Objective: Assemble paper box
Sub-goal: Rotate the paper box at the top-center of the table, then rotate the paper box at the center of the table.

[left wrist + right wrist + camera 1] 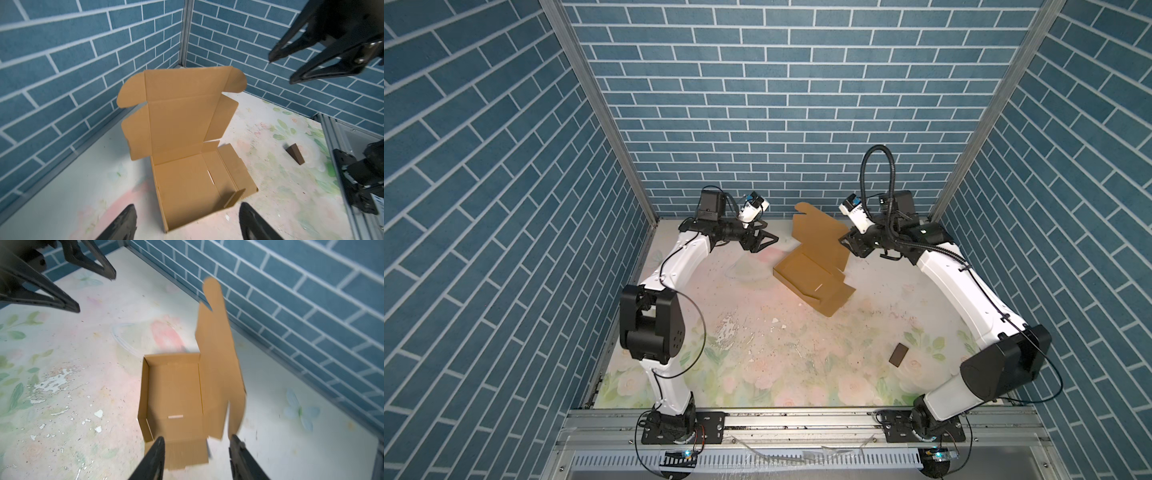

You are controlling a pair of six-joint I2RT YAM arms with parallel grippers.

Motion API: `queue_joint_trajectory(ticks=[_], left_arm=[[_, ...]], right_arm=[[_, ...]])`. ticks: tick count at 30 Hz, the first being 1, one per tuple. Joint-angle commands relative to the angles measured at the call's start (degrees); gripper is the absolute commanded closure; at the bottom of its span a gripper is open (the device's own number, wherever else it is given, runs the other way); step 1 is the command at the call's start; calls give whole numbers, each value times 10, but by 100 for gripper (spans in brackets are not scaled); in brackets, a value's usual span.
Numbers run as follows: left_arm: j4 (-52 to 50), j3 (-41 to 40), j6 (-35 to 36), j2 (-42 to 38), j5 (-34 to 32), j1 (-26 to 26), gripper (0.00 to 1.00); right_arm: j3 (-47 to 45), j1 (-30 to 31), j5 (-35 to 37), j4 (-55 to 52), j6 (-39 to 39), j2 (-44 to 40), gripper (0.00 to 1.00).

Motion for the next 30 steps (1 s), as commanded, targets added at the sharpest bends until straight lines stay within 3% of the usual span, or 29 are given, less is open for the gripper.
queue_joint_trajectory(ticks=[1,4,10,17,21,26,30], left_arm=[[93,46,-25,64,13,-23,21],[178,89,-106,135,25,-27,22],[306,140,-178,232,51,-28,18],[362,248,-202,345,83,-28,18],[462,251,-269,381,107,-30,18],[500,236,-297,381,134,-32,32],[546,197,-332,361,147,-32,44]], right_arm=[[-96,-12,33,67,112,-80,50],[-178,-17,30,87,136,-133,50],[-295,-24,54,113,190,-182,51],[-360,-40,51,197,294,-148,53],[-369,-43,44,208,330,-112,54],[-372,-54,33,244,369,-62,54],[-368,-76,-26,304,413,-9,66]])
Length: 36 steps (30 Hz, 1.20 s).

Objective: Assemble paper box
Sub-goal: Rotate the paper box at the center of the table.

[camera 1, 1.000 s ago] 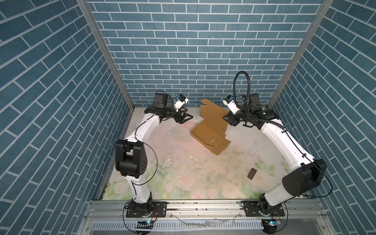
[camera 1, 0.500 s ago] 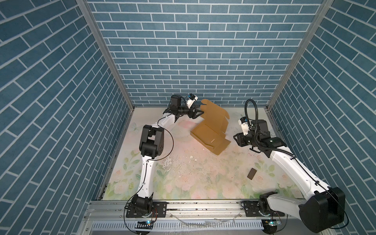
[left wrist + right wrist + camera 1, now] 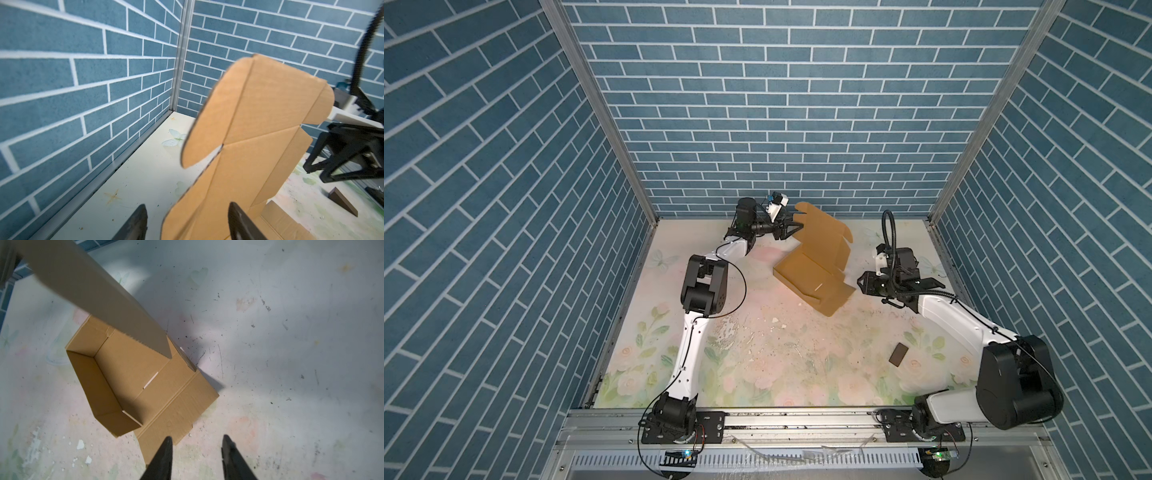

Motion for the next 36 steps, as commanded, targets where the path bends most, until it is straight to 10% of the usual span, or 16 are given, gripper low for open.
queue_joint_trajectory(ticks=[1,6,22,36], left_arm=[[72,-38,-39,-28,22,-1,47],[107,-106,-58,-71,24,6,63],[127,-437,-46,-288,24,18,67],[3,-482,77,-335,-38,19,82]], right_arm=[[-4,-19,-50,65,68,34,68],[-3,-47,-89,97,101,69,68],[79,-87,-167,89,91,167,71],[204,-97,-255,62,81,283,89]])
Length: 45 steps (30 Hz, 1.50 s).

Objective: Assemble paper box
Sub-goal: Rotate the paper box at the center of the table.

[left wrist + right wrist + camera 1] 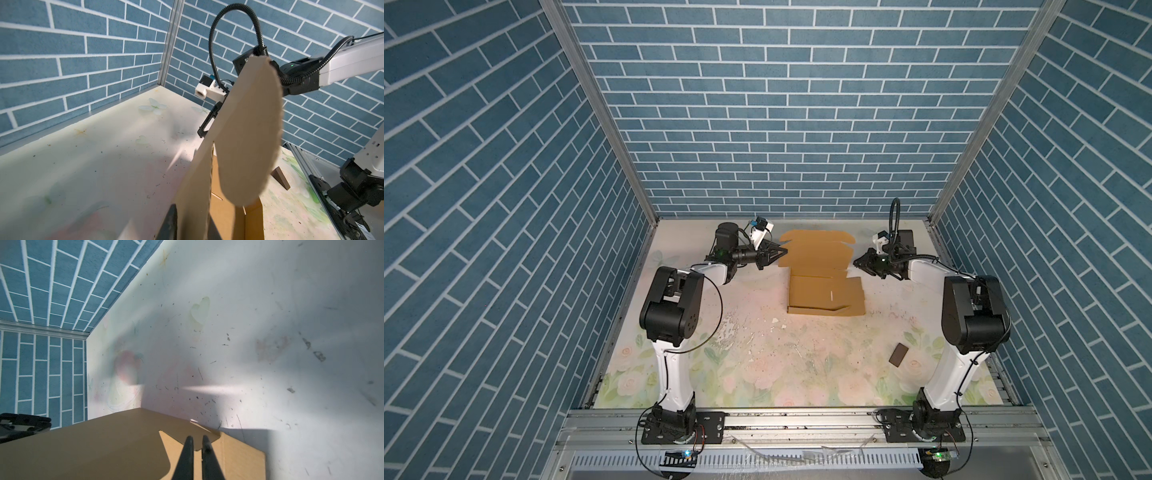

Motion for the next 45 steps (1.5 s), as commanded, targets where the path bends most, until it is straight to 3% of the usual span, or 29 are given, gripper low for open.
queue_joint_trajectory(ticks=[1,7,28,34,45], left_arm=[[-32,-5,41,-18,-11,1,83],[-24,-3,40,-16,-11,-1,100],[19,-50,54,-56,-41,-9,100],[35,-67,40,-68,-77,-10,100],[82,-108,29,-85,-118,-21,100]], right_arm=[[27,-2,-37,-10,-10,28,89],[43,-1,-73,-11,-6,58,98],[-42,21,-108,25,16,31,100],[-71,46,-108,70,57,8,100],[-136,77,-45,149,135,-24,100]])
